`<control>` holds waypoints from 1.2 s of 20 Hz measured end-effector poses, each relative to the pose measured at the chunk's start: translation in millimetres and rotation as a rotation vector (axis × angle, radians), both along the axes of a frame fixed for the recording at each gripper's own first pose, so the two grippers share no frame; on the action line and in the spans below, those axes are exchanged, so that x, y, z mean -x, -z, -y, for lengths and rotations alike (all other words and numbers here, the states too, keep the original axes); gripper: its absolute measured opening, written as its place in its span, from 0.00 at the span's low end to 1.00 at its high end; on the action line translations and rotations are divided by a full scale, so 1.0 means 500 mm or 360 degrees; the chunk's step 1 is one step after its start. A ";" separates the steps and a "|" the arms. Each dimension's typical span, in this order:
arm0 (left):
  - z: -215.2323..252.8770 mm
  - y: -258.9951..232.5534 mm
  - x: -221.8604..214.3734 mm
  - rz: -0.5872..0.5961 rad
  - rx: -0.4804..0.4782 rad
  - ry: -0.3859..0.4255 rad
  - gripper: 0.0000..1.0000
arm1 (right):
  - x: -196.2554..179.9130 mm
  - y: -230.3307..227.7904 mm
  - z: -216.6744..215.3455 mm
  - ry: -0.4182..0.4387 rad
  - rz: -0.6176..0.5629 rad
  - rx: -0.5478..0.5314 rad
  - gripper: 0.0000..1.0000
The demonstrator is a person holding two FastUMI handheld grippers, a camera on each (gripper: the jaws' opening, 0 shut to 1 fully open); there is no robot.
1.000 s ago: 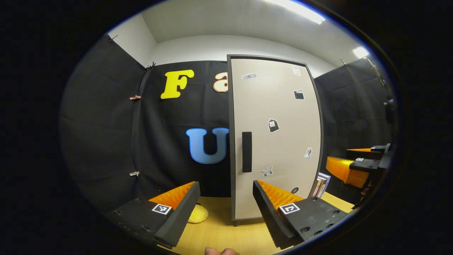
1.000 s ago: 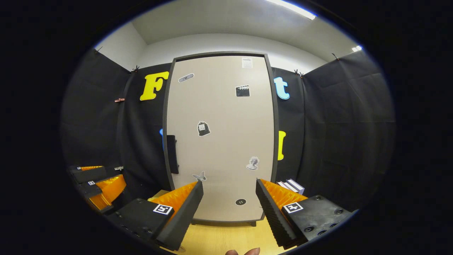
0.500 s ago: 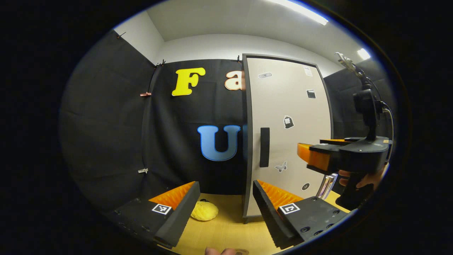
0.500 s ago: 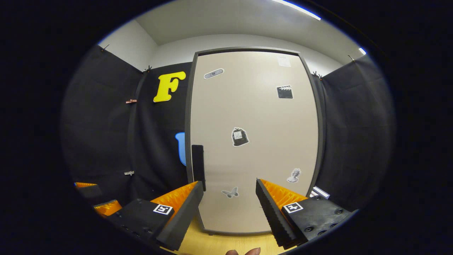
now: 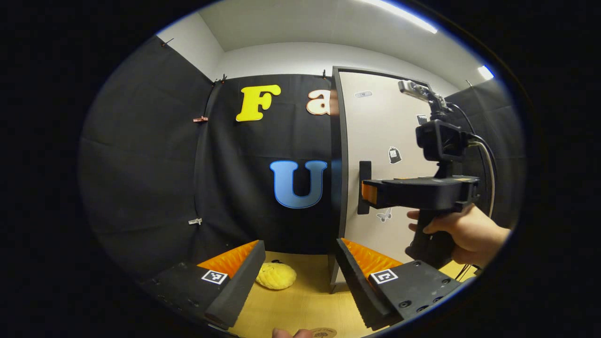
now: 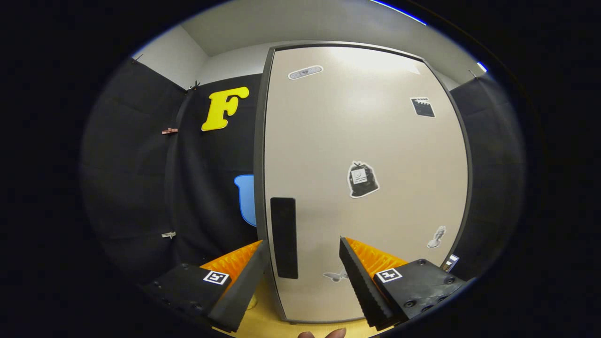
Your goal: Open the cabinet door with the right hand, grasp the bottle in the cabinet with the left hand and place it on the coaster, then close the cabinet door with the right hand.
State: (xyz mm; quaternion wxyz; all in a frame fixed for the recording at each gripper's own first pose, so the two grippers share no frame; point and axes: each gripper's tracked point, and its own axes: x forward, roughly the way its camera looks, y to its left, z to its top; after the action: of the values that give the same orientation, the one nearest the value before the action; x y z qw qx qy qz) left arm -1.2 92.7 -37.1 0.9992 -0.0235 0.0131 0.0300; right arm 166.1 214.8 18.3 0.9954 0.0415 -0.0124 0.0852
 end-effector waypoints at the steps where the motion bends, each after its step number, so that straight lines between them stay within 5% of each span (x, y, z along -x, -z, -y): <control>1: -0.004 0.002 0.000 -0.0005 0.0008 -0.0002 0.94 | -0.014 0.004 -0.010 -0.0003 -0.0008 -0.0007 0.97; 7: -0.028 0.015 -0.004 -0.0027 -0.0002 -0.0033 0.95 | -0.076 0.019 -0.045 0.0029 -0.0028 -0.0055 0.96; 10: -0.027 0.013 -0.008 -0.0041 -0.0007 -0.0045 0.95 | -0.085 0.016 -0.043 0.0097 -0.0003 -0.0086 0.55; 16: -0.029 0.007 0.000 -0.0050 -0.0007 -0.0061 0.95 | -0.081 0.024 -0.048 0.0049 0.0003 -0.0049 0.22; 24: -0.013 -0.009 0.031 -0.0052 -0.0014 -0.0078 0.95 | -0.002 0.021 -0.043 -0.0110 -0.0052 -0.0061 0.22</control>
State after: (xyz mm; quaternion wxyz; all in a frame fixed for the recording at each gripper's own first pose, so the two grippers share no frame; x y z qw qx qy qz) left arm -16.9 99.1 -32.5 0.9979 -0.0190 0.0286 0.0548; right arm 167.3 236.1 7.7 0.9910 0.0624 0.0037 0.1187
